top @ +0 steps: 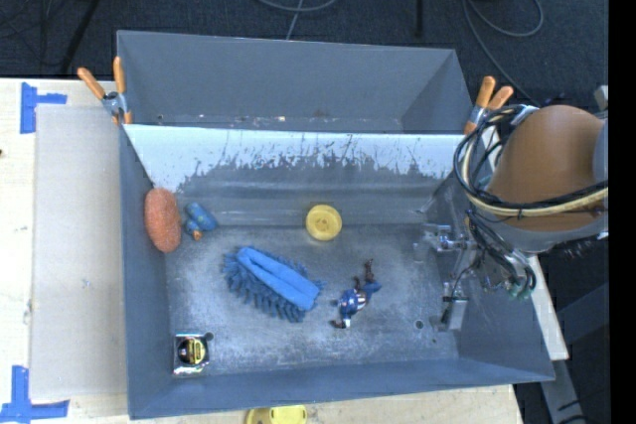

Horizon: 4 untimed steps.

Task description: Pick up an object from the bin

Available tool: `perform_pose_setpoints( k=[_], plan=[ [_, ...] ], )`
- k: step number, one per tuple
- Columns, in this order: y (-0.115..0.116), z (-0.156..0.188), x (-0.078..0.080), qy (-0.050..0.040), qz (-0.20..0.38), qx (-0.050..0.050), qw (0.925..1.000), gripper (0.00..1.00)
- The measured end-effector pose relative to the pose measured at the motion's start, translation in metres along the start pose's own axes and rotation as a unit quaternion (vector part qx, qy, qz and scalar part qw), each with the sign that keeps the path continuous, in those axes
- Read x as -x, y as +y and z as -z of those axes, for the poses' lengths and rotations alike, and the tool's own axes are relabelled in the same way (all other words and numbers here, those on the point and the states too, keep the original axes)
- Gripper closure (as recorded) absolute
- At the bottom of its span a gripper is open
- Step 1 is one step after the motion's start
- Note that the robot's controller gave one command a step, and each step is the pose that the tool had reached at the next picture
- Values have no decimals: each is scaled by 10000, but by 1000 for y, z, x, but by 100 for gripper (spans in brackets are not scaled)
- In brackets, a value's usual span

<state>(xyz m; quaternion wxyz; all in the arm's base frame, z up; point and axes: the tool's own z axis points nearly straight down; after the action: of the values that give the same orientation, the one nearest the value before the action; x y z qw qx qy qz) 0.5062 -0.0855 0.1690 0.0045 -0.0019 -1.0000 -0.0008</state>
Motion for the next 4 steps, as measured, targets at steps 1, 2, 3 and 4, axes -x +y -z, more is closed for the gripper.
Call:
perform_pose_setpoints(
  k=[1, 2, 3, 4],
  plan=[
    [0, 4, 2, -37, 17, -6, 10000, 0],
    [12, -27, 14, -73, 665, -19, 9978, 0],
    [38, -44, 29, -23, 2447, -9, 9696, 0],
    [45, -30, 32, -48, 2775, -18, 9607, 0]
  ],
)
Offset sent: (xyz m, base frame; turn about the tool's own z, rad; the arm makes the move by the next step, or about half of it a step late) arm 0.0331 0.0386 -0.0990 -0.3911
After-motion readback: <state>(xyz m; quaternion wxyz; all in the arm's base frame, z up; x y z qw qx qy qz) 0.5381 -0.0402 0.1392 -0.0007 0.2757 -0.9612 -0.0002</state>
